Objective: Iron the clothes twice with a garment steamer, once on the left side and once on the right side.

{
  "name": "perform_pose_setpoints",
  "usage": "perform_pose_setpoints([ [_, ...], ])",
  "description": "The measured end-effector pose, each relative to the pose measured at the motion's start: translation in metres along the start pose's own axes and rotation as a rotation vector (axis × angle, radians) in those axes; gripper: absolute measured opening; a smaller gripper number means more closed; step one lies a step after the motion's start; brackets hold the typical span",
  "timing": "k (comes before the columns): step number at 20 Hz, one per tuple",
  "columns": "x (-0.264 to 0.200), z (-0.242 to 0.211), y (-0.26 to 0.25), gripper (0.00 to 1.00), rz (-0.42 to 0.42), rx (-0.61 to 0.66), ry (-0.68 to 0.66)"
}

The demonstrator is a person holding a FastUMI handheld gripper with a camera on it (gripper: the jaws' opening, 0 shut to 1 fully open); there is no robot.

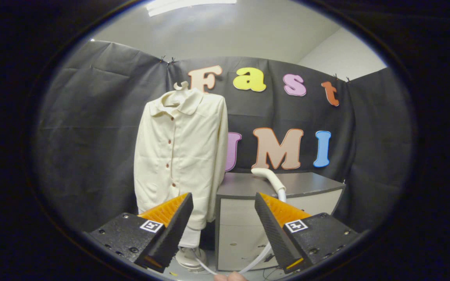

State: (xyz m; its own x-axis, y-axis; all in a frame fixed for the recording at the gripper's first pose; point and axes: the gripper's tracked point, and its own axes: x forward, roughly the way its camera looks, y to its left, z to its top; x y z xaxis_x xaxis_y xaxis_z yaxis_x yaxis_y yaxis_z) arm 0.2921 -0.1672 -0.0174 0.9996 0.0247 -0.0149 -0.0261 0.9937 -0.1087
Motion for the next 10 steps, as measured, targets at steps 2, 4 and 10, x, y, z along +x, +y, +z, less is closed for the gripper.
perform_pose_setpoints([
  [2, 0.021, -0.001, -0.017, 0.98, -0.002, 0.001, -0.007],
  [4, 0.042, -0.006, -0.032, 0.97, -0.005, 0.022, 0.004],
  [10, 0.108, 0.001, -0.072, 0.97, -0.038, -0.012, -0.027],
])
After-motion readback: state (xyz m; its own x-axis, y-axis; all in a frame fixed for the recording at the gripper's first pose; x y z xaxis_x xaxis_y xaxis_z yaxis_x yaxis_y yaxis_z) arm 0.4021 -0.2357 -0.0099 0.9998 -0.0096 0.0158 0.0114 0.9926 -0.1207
